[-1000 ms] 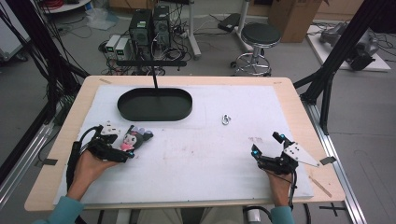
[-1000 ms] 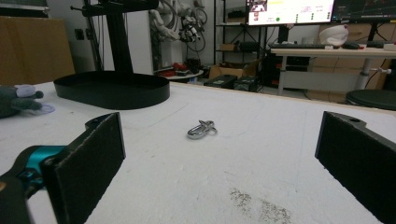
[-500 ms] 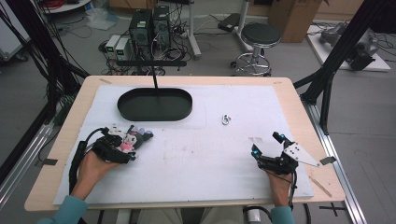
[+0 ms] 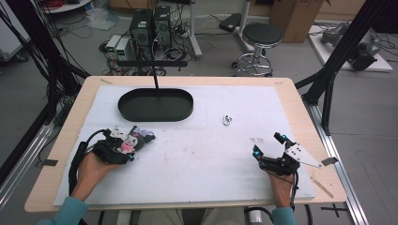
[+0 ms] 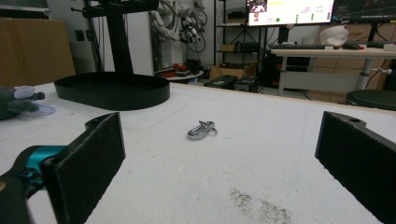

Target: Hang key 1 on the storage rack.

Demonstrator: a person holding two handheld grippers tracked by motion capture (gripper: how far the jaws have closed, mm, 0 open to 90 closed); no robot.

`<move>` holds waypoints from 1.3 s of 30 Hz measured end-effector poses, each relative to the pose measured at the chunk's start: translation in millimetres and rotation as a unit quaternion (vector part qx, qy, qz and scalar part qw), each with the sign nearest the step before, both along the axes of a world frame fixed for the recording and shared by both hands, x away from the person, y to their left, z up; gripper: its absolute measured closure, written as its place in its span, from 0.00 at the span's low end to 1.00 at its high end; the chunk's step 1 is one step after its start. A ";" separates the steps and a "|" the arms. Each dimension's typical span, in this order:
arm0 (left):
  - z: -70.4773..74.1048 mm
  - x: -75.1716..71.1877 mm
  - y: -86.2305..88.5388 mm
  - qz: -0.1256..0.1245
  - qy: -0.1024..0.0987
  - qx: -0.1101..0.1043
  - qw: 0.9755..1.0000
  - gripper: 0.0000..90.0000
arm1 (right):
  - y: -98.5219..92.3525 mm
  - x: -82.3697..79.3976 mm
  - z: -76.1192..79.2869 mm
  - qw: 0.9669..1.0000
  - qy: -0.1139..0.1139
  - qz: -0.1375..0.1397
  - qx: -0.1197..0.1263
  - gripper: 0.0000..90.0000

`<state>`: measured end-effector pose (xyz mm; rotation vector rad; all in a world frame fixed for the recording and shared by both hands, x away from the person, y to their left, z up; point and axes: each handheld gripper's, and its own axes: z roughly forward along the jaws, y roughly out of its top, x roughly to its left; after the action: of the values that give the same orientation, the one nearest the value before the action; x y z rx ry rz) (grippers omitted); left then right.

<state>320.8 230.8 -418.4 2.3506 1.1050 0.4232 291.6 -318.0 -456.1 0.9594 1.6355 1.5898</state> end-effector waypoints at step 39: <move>57.0 -1.8 25.8 0.032 -0.124 -0.144 0.981 0.57 | -0.1 -0.2 0.1 1.000 0.002 0.000 0.000 0.01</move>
<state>319.0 256.6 -361.4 1.9556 1.0485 0.5257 291.5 -318.1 -456.0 0.9631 1.6380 1.5887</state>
